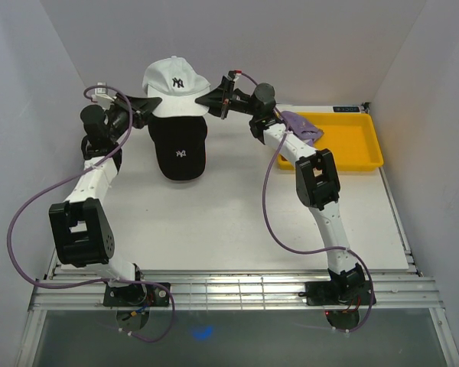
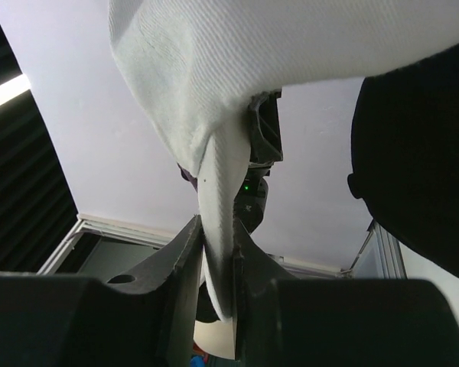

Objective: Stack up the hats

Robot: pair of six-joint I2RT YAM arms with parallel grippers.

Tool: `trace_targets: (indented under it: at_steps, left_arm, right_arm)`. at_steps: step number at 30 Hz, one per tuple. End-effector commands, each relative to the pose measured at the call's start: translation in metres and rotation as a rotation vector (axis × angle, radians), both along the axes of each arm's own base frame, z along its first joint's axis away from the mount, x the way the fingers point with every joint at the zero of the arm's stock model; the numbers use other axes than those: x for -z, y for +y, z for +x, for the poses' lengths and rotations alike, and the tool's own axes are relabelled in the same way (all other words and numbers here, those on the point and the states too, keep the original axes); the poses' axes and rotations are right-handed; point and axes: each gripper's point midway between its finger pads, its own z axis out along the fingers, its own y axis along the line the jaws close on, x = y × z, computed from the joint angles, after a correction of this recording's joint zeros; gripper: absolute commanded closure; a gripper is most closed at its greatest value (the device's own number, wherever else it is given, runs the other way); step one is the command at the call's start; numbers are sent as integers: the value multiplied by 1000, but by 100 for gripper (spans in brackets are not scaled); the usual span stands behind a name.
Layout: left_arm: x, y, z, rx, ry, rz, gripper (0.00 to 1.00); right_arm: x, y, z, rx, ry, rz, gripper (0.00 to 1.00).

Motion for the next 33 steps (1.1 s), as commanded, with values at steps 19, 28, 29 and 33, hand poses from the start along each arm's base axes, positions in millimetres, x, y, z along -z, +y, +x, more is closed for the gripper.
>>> trace_targets:
  at_steps: [19, 28, 29, 33]
  left_arm:
    - [21, -24, -23, 184, -63, 104, 100]
    - [20, -23, -3, 205, -74, 111, 100]
    - [22, -24, -2, 211, -71, 111, 100]
    - [35, -26, 1, 245, -45, 96, 100]
  right_arm:
    - [-2, -2, 7, 37, -115, 32, 79]
    - [4, -6, 25, 101, -131, 41, 77]
    - [6, -6, 26, 105, -135, 39, 77]
    - [12, -6, 26, 107, -144, 38, 76]
